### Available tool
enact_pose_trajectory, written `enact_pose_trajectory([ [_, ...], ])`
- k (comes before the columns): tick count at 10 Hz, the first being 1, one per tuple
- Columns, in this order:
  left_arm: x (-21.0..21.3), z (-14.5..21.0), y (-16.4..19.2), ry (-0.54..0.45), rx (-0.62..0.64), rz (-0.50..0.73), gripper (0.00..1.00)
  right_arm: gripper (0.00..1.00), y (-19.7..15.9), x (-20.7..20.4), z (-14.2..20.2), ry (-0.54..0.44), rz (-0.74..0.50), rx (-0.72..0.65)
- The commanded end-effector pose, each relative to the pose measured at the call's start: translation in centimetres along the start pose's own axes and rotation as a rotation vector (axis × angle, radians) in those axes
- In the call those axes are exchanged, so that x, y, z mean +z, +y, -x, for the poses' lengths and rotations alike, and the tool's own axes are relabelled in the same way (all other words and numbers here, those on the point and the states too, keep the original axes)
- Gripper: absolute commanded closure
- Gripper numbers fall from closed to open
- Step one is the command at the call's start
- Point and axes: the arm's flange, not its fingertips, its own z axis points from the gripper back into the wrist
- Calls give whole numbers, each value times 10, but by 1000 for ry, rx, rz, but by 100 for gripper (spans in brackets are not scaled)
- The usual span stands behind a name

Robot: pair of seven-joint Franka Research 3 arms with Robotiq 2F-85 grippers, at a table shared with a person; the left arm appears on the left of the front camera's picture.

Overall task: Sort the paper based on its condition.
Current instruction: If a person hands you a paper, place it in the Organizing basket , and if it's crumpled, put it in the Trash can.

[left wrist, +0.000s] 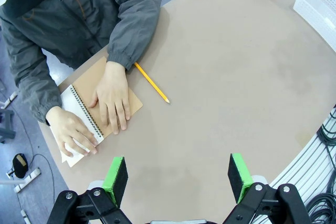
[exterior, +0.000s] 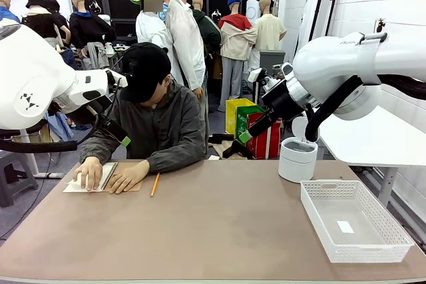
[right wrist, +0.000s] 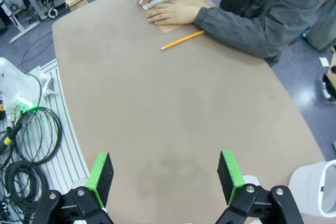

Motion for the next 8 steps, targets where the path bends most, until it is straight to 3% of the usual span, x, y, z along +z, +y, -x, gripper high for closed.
enact_pose_trajectory([
  [1,0,0,1,1,0,1,0,0,0,0,1,4,-2,4],
  [8,0,0,1,1,0,1,0,0,0,0,1,4,-2,4],
])
